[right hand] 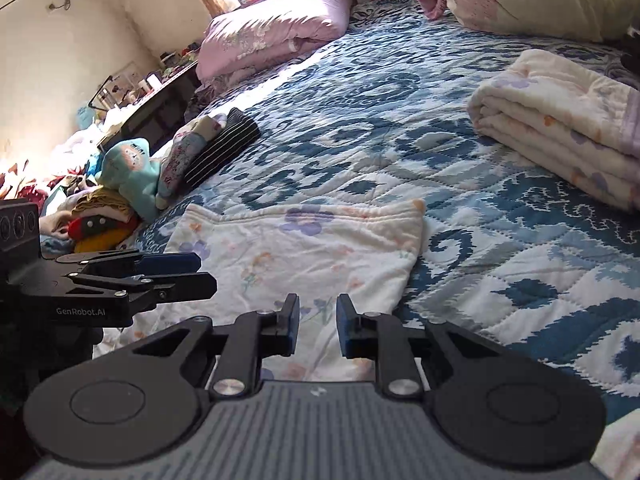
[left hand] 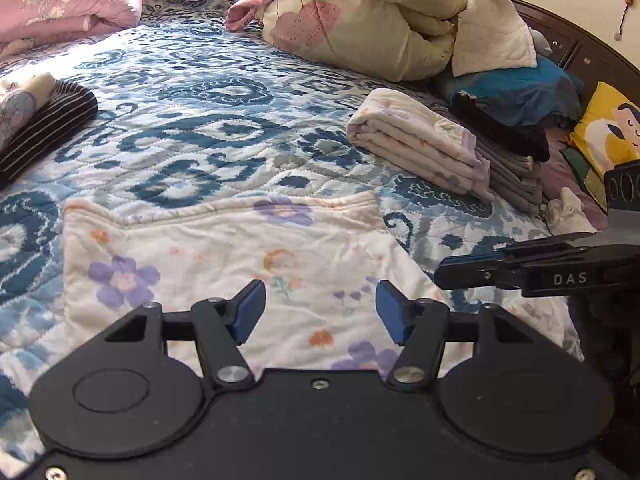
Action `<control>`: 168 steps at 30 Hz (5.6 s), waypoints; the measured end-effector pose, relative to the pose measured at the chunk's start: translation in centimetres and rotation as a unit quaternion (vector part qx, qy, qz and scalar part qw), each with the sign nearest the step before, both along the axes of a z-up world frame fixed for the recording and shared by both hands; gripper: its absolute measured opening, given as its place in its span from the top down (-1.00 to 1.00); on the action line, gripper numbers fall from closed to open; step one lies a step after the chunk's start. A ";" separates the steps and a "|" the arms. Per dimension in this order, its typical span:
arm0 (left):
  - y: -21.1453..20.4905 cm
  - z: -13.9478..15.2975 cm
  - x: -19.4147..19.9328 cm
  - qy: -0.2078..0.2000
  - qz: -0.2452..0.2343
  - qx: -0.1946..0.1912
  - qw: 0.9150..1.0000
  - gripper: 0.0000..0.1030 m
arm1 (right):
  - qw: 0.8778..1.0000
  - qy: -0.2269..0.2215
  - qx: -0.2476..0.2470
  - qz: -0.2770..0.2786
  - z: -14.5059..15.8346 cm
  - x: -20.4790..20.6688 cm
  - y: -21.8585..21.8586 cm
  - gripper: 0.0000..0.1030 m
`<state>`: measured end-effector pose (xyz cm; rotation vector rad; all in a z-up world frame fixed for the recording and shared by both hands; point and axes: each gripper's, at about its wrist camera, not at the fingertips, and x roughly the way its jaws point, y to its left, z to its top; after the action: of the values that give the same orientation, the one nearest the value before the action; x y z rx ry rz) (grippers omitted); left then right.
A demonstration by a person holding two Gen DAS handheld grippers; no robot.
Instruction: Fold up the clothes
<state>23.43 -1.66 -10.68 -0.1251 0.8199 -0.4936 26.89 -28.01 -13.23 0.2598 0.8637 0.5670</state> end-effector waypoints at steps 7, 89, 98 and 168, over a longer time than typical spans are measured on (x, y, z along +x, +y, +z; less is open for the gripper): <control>0.0 -2.6 -10.1 0.016 0.011 0.053 0.998 -0.13 | 0.993 0.085 0.019 -0.083 -5.1 -2.3 -2.3 1.00; 19.1 -3.0 -12.3 -0.045 0.354 0.044 0.933 -0.02 | 0.973 -0.002 0.142 -0.182 -8.3 -17.7 -5.7 0.47; 20.7 -1.0 -12.2 -0.079 0.359 0.010 0.930 0.21 | 0.971 -0.005 0.152 -0.186 -8.6 -17.8 -5.8 0.44; -1.3 -5.9 -17.2 -0.110 0.106 0.184 0.971 0.11 | 0.976 -0.165 -0.059 -0.129 -5.0 -21.6 0.6 0.30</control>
<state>6.18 -2.94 -16.62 0.1808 0.6593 -0.1448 5.33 -27.41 -18.27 0.1604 0.5288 0.3030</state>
